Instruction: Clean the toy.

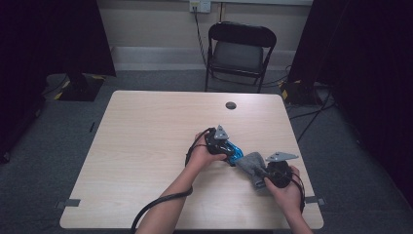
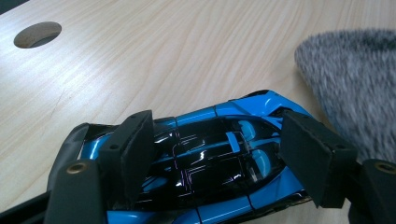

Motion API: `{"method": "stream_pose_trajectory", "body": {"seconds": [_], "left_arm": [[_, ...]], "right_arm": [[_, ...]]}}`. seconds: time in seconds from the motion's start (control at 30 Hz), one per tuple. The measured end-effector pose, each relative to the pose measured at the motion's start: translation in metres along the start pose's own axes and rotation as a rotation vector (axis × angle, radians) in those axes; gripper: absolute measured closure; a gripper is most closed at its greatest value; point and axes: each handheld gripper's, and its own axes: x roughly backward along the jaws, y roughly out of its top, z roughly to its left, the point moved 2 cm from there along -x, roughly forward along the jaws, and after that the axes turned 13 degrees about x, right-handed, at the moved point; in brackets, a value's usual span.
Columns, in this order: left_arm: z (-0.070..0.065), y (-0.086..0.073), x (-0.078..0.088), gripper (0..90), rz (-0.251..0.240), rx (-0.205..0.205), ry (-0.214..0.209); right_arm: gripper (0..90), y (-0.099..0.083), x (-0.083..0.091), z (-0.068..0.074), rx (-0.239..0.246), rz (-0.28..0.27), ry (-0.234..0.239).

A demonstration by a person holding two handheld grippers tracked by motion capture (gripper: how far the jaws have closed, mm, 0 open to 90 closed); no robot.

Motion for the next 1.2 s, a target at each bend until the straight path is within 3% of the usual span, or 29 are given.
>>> {"method": "stream_pose_trajectory", "body": {"seconds": [0.17, 0.3, 0.4, 0.5, 0.6, 0.7, 0.8, 0.83, 0.9, 1.0, 1.03, 1.1, 1.13, 1.2], "left_arm": [[0.0, 0.0, 0.0, 26.9, 0.0, 0.002, 0.002], [-0.001, 0.001, 0.0, 26.8, 0.011, 0.004, 0.006], [-0.001, 0.001, 0.0, 26.9, 0.011, 0.005, 0.006], [-0.001, 0.001, 0.0, 26.8, 0.01, 0.002, 0.006], [-0.001, 0.001, 0.0, 26.8, 0.006, 0.003, 0.007], [-0.002, 0.001, 0.0, 26.8, 0.007, 0.005, 0.008], [-0.002, 0.001, 0.0, 26.7, 0.006, 0.008, 0.007], [-0.002, 0.001, 0.0, 26.8, 0.007, 0.005, 0.008], [-0.002, 0.001, 0.0, 26.7, 0.005, 0.006, 0.009], [-0.002, 0.001, -0.001, 26.7, 0.005, 0.008, 0.008], [-0.002, 0.001, -0.001, 26.7, 0.007, 0.007, 0.008], [-0.002, 0.001, -0.001, 26.7, 0.008, 0.008, 0.008], [-0.002, 0.001, -0.001, 26.7, 0.008, 0.008, 0.008], [-0.002, 0.001, -0.001, 26.7, 0.005, 0.007, 0.01]], "right_arm": [[76.3, 0.0, -0.001, -0.016, -0.056, -0.005, -0.068], [76.3, 0.001, -0.008, -0.028, -0.075, 0.043, -0.137], [76.1, 0.003, -0.017, -0.025, -0.057, 0.087, -0.106], [70.5, 0.003, -0.024, -0.017, 0.001, 0.132, -0.093], [49.5, 0.002, -0.021, -0.015, -0.066, 0.091, -0.097], [43.3, 0.005, -0.012, -0.02, -0.138, 0.0, -0.113], [37.9, 0.009, -0.01, -0.026, -0.157, -0.029, -0.15], [37.9, 0.01, -0.013, -0.027, -0.154, -0.035, -0.126], [37.5, 0.009, -0.022, -0.027, -0.126, 0.005, -0.13], [40.5, 0.005, -0.039, -0.024, -0.098, 0.06, -0.153], [45.0, 0.004, -0.041, -0.024, -0.121, 0.048, -0.151], [57.1, 0.006, -0.043, -0.024, -0.11, 0.057, -0.138], [70.8, 0.008, -0.042, -0.023, -0.094, 0.065, -0.121], [75.1, 0.011, -0.042, -0.024, -0.082, 0.087, -0.116]]}}
